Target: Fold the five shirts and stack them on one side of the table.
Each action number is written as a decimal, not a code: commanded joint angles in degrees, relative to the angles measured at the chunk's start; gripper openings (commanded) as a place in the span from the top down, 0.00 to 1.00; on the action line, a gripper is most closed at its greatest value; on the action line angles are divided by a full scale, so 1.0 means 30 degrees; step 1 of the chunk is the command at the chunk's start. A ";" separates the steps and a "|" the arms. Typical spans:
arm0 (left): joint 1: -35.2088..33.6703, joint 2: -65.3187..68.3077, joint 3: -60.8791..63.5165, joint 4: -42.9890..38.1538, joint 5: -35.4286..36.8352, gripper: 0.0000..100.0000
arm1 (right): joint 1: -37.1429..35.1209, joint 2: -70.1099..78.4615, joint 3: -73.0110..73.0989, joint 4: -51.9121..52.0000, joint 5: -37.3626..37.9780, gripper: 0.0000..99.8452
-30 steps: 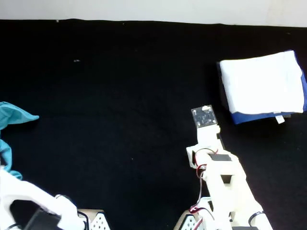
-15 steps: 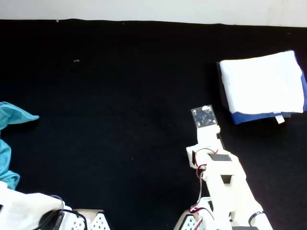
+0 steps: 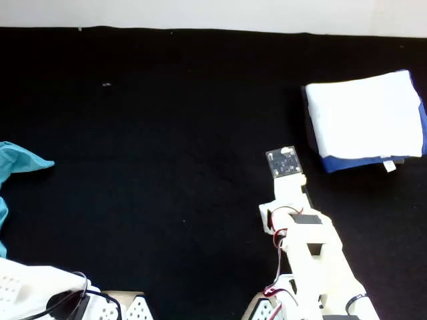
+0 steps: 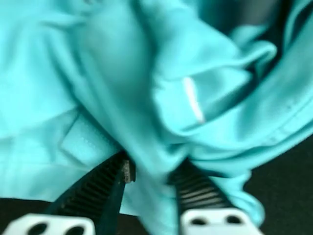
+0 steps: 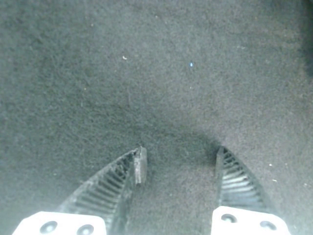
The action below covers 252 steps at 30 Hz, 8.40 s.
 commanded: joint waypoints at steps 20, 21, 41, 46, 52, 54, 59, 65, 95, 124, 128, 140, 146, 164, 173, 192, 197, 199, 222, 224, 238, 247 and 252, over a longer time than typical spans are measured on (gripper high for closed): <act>1.8037 -1.2527 -0.0454 1.3040 0.4630 0.99 | 0.0190 0.0161 -0.0073 -0.0601 -0.0088 0.78; 1.9062 -1.2908 -0.0454 1.3011 0.5040 0.99 | 0.0190 0.0161 -0.0073 -0.0601 -0.0088 0.78; 2.2110 -1.5311 0.4557 1.2777 0.6799 0.77 | 0.0190 0.0161 -0.0044 -0.0835 -0.0029 0.78; 1.8359 -1.5165 0.8835 0.9582 0.3810 0.79 | 0.0190 0.0161 0.0015 -0.0952 -0.0029 0.78; 1.3641 -1.5106 1.1531 0.4894 0.1172 0.79 | 0.0190 0.0161 0.0015 -0.0952 -0.0029 0.78; 1.2117 -1.5106 1.2381 0.3429 -0.0029 0.79 | 0.0190 0.0161 0.0015 -0.0952 -0.0029 0.78; 0.9040 -1.5077 1.4139 -0.0527 -0.1289 0.79 | 0.0190 0.0161 0.0015 -0.0952 -0.0029 0.78; 0.7868 -1.5077 1.4667 -0.3077 -0.0908 0.79 | 0.0190 0.0103 0.0073 -0.0952 -0.0029 0.78; 0.7985 -1.5253 1.9590 -0.9465 0.9289 0.79 | -0.3238 0.0073 -0.5846 0.6930 -0.0029 0.78; 0.7985 -1.5223 1.9590 -0.9465 0.9260 0.79 | -1.8564 1.1971 -2.2491 1.2469 -0.4308 0.78; 0.7985 -1.5194 1.9590 -0.9465 0.9260 0.79 | -1.9912 1.3495 -2.4132 1.3084 -0.4308 0.78; 0.8015 -1.5194 1.9590 -0.9465 0.9231 0.79 | -1.9004 1.8271 -2.7297 1.3143 -0.4190 0.78; 0.8015 -1.5194 1.9590 -0.9465 0.9231 0.79 | -1.4549 1.8564 -2.7678 1.3172 -0.4190 0.84; 0.8015 -1.5194 1.9590 -0.9465 0.9231 0.79 | -0.5553 1.8564 -3.3890 1.9385 -0.4161 0.99; 0.8015 -1.5282 1.9326 -0.9231 0.9231 0.79 | -0.5700 1.8183 -3.4476 2.1026 -0.4161 0.79; 1.7392 -1.5106 1.0037 0.7414 0.8645 0.78 | -0.9656 1.6659 -2.9495 1.8300 -0.4308 0.78; 1.7421 -1.5106 1.0623 0.7238 0.6007 0.79 | -1.0447 1.8242 -2.9055 1.7861 -0.4278 0.78; 1.7392 -1.5106 1.0740 0.7004 0.5832 0.79 | -1.0799 1.8505 -2.9114 1.7773 -0.4249 0.78; 1.7451 -1.5165 1.0681 0.6886 0.5832 0.79 | -0.8513 2.2374 -3.3333 1.4608 -0.8088 0.78; 1.7451 -1.5194 1.0681 0.6886 0.5832 0.79 | -0.8103 2.2462 -3.3363 1.5223 -0.8088 0.78; 1.7480 -1.5253 1.0652 0.6857 0.5832 0.79 | -0.4967 2.2403 -3.3978 1.9590 -0.8088 0.78; 1.7421 -1.5253 1.0535 0.6886 0.5832 0.79 | -0.6198 2.2579 -3.9077 2.2286 -0.8088 0.78; 1.7421 -1.5253 1.0535 0.6886 0.5832 0.79 | -0.6842 2.2930 -3.9106 2.1495 -0.8088 0.78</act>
